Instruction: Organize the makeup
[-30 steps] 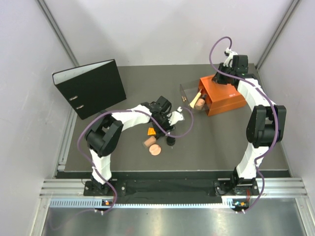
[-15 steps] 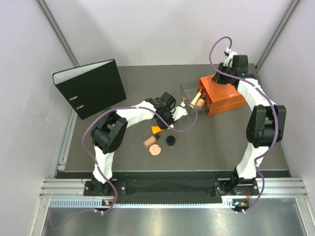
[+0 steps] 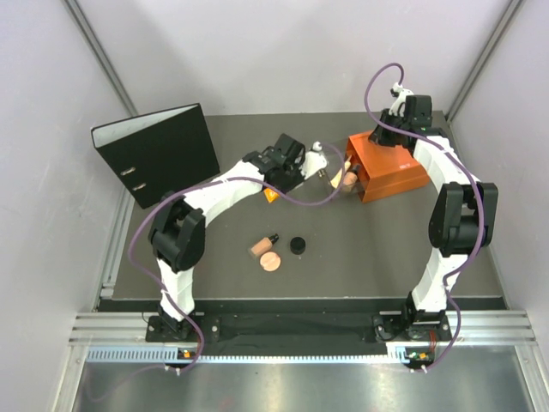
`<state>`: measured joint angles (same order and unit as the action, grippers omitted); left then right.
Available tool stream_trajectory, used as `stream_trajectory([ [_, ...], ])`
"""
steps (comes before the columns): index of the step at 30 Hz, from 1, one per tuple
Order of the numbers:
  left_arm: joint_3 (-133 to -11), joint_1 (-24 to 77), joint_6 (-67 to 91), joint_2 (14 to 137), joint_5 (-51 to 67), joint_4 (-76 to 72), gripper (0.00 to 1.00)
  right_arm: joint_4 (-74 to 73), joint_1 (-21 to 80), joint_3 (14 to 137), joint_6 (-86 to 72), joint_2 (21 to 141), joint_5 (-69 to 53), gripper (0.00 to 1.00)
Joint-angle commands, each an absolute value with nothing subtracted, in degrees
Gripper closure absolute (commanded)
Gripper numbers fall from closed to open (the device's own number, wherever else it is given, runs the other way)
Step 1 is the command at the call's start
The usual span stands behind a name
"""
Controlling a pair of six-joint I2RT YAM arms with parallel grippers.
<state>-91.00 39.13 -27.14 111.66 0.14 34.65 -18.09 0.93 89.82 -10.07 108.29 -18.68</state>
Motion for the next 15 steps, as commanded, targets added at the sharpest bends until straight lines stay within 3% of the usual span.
stream_trajectory([
  [1, -96.93, 39.20, -25.58, 106.00, -0.62, 31.21, 1.00, -30.23, 0.44, 86.84, -8.35, 113.82, -16.26, 1.00],
  [15, -99.58, 42.80, -36.81, 107.31, 2.29, 15.30, 1.00, -29.97, 0.44, 86.84, -8.53, 114.17, -16.79, 1.00],
])
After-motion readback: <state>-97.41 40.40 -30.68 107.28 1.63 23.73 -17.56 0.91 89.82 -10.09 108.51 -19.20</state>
